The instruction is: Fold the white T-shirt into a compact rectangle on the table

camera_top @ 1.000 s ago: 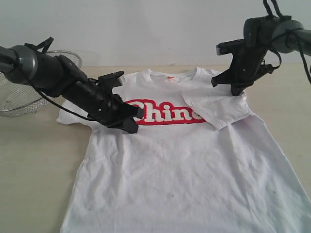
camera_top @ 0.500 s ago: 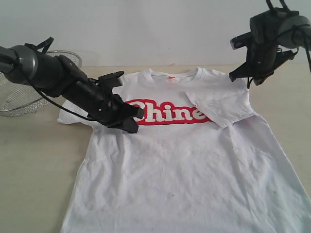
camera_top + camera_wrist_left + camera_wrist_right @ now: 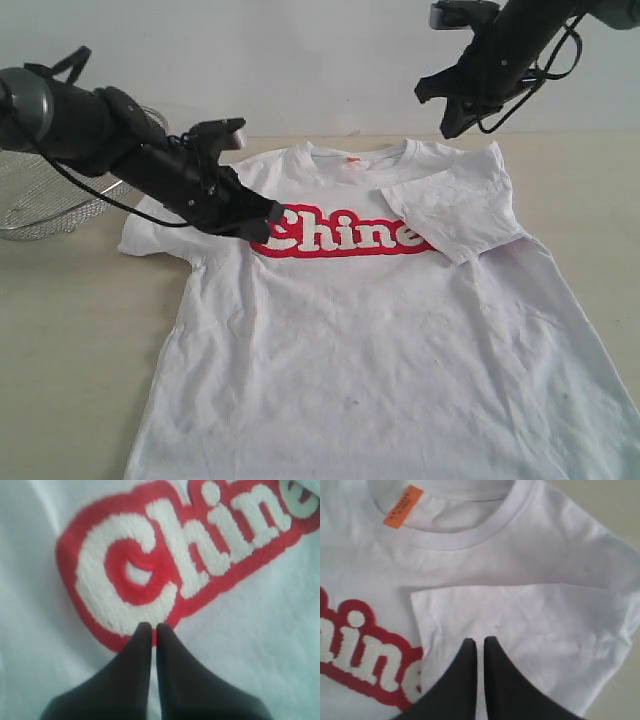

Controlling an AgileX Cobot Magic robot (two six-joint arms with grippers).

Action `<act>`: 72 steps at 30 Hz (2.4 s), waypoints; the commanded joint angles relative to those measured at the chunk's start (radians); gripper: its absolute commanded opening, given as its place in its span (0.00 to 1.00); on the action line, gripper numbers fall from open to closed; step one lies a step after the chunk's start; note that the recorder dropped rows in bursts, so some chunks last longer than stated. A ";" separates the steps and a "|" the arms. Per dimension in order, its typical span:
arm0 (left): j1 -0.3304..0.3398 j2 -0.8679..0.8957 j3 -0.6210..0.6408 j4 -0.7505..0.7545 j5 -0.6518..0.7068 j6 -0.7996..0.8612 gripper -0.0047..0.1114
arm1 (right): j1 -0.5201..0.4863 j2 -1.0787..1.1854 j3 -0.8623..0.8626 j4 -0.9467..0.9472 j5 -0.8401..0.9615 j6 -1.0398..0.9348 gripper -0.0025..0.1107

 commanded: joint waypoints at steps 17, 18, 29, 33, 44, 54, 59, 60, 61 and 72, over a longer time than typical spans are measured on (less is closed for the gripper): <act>0.203 -0.032 0.013 0.149 -0.040 -0.129 0.08 | 0.246 -0.003 0.254 -0.008 -0.008 -0.010 0.02; 0.206 -0.026 0.013 0.152 -0.058 -0.129 0.08 | 0.245 -0.003 0.258 -0.008 -0.013 -0.010 0.02; 0.291 -0.009 0.013 0.163 -0.141 -0.129 0.08 | 0.248 -0.003 0.258 -0.014 -0.014 -0.019 0.02; 0.325 -0.009 0.013 0.170 -0.160 -0.127 0.08 | 0.248 -0.003 0.258 -0.014 -0.014 -0.019 0.02; 0.408 -0.009 0.010 0.204 -0.224 -0.130 0.08 | 0.248 -0.003 0.258 -0.014 -0.012 -0.021 0.02; 0.328 0.019 -0.001 0.145 -0.149 -0.118 0.08 | 0.248 -0.003 0.258 -0.014 -0.022 -0.040 0.02; 0.323 0.051 -0.005 0.143 -0.093 -0.118 0.08 | 0.248 -0.003 0.258 -0.014 -0.015 -0.060 0.02; 0.323 0.055 -0.005 0.143 -0.082 -0.118 0.08 | 0.248 -0.003 0.258 -0.014 -0.015 -0.062 0.02; 0.323 0.055 -0.005 0.143 -0.076 -0.118 0.09 | 0.248 -0.003 0.258 -0.014 -0.015 -0.063 0.02; 0.323 0.053 -0.010 0.155 -0.056 -0.105 0.53 | 0.248 -0.003 0.258 -0.014 -0.018 -0.081 0.02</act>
